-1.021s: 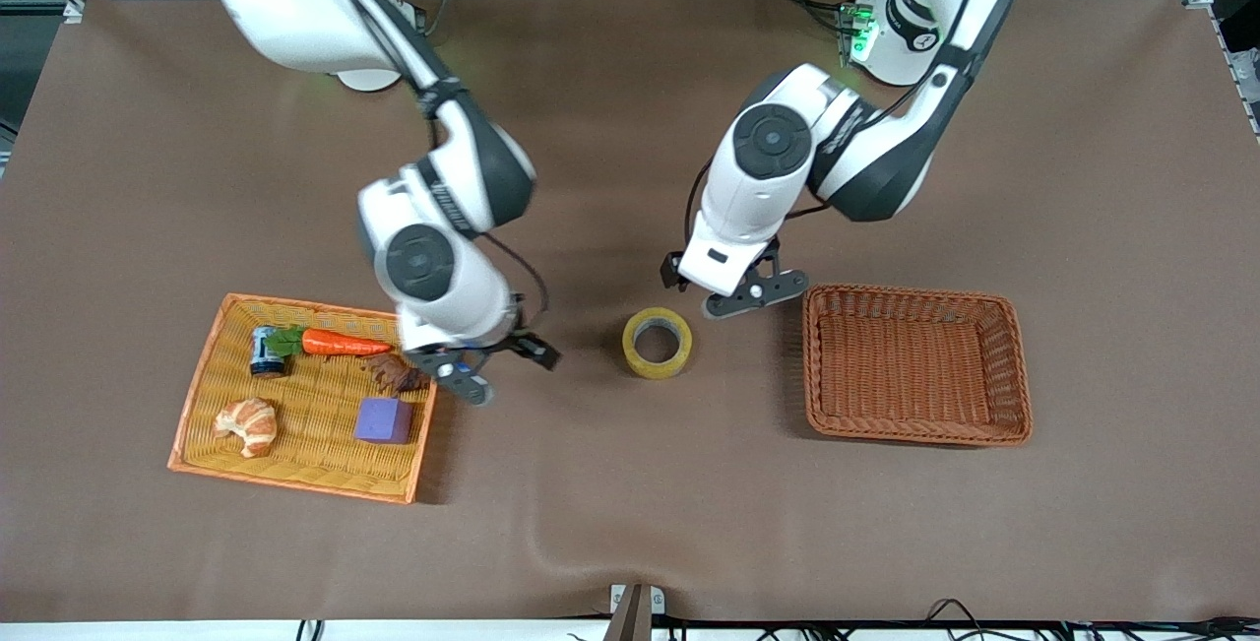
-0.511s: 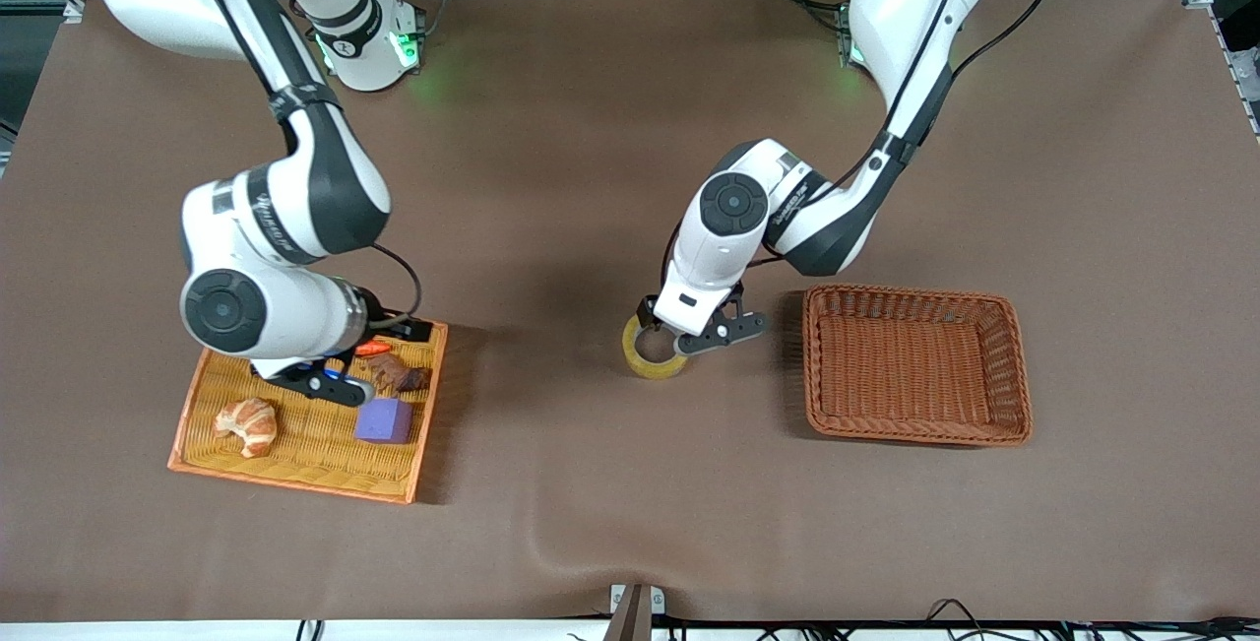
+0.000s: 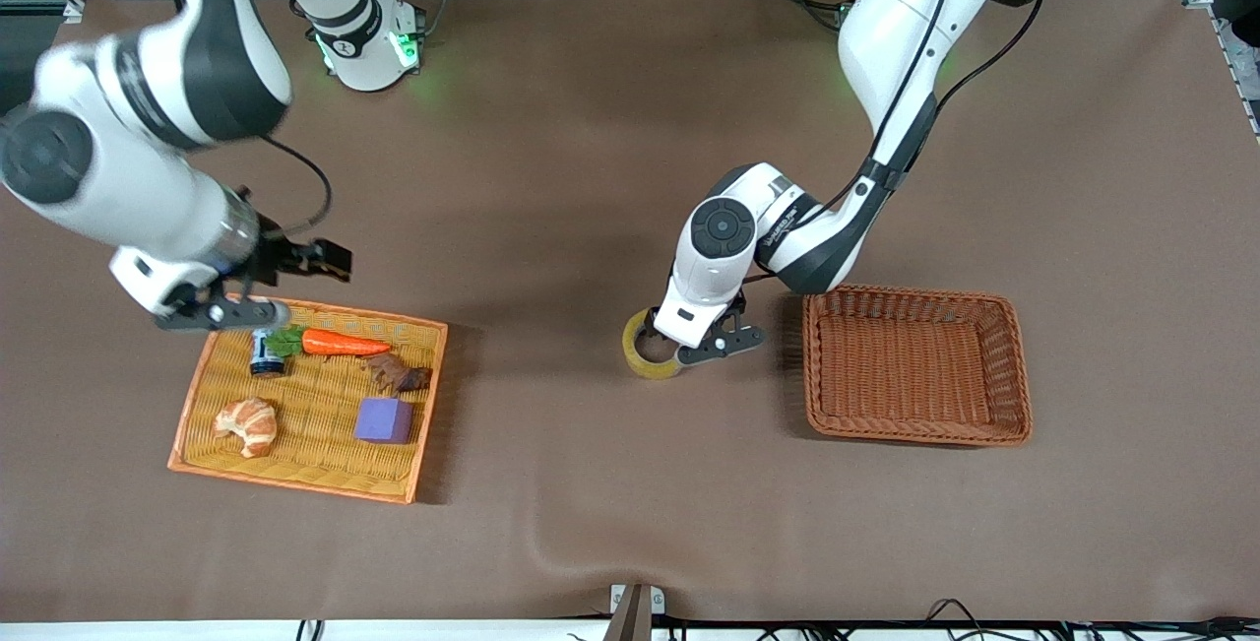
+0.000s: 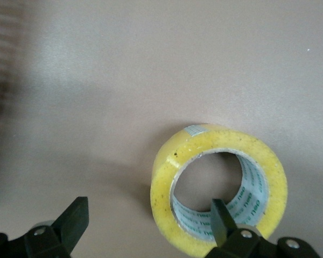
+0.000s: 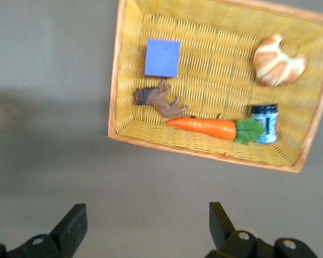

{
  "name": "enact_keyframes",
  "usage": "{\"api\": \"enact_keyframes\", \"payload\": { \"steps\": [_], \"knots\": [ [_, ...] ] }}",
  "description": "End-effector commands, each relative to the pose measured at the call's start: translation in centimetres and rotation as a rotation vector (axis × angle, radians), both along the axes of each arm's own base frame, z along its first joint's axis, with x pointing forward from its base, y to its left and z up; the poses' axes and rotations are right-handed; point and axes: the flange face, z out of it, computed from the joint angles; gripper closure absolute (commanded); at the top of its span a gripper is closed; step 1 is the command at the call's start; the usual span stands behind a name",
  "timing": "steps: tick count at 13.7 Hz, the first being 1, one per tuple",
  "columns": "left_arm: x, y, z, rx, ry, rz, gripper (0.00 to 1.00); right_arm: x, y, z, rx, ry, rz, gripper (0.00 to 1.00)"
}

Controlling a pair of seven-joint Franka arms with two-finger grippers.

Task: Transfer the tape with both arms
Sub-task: 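Carry the tape roll with the left gripper over the wicker basket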

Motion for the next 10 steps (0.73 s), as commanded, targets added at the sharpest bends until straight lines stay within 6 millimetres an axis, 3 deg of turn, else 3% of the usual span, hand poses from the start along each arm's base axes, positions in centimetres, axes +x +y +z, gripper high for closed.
{"api": "enact_keyframes", "payload": {
  "steps": [1,4,6,8,9,10],
  "knots": [
    [0.5,-0.5,-0.7,-0.004,-0.033,-0.005,0.0,-2.1,-3.1,3.0,-0.051,-0.041,0.011,0.0],
    [0.3,-0.9,-1.6,-0.02,-0.04,0.002,0.01,-3.7,-7.2,6.2,-0.072,-0.04,0.086,0.0],
    [-0.2,-1.2,-2.4,-0.017,-0.029,-0.002,0.26,-4.0,-9.0,7.6,-0.07,-0.02,0.072,0.0],
    [-0.2,-1.2,-2.6,-0.018,-0.028,-0.002,0.81,-4.2,-9.7,9.5,-0.058,-0.019,0.053,0.0],
    [0.0,-1.0,-2.4,-0.015,-0.035,-0.025,1.0,-4.3,-10.2,9.6,-0.054,-0.014,0.036,0.0],
    [0.6,-0.3,-2.1,-0.006,-0.049,-0.045,1.0,-4.3,-10.8,9.7,-0.042,-0.014,0.02,0.0]
  ]
}}
